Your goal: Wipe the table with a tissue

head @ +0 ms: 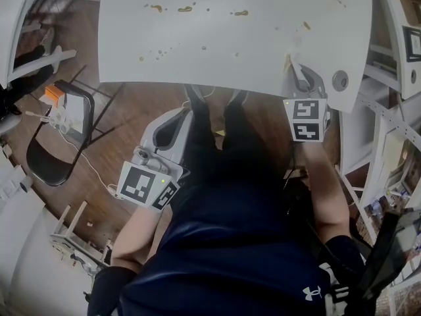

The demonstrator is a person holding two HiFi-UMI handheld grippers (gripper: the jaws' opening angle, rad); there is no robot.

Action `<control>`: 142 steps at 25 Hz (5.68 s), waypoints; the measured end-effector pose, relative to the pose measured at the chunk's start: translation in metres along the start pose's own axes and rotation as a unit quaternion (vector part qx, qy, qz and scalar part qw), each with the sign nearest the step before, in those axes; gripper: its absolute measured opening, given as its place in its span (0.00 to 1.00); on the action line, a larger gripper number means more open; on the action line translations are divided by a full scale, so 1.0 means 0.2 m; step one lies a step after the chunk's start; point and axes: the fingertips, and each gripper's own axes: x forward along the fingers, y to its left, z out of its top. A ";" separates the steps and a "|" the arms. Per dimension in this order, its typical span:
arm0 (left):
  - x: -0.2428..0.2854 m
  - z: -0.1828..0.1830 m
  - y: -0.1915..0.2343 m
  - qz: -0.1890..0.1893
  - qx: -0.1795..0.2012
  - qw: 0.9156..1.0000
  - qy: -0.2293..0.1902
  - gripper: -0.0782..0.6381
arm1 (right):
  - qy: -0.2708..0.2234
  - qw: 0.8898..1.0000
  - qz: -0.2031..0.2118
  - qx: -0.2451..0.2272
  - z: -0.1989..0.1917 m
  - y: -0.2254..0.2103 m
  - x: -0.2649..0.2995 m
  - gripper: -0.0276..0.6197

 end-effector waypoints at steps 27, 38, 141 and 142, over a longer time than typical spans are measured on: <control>-0.14 0.16 0.15 -0.027 0.019 0.999 -0.008 0.11 | -0.103 0.985 0.044 0.130 0.32 0.21 -0.20 0.06; -0.19 0.22 0.15 -0.044 0.031 0.998 -0.016 0.11 | -0.123 0.985 0.049 0.108 0.47 0.37 -0.29 0.06; -0.26 0.42 0.60 -0.061 0.036 0.997 -0.005 0.11 | -0.017 0.992 0.031 0.124 0.56 0.58 0.08 0.06; -0.26 0.43 0.59 -0.062 0.036 0.997 -0.006 0.11 | -0.020 0.991 0.033 0.125 0.57 0.59 0.07 0.06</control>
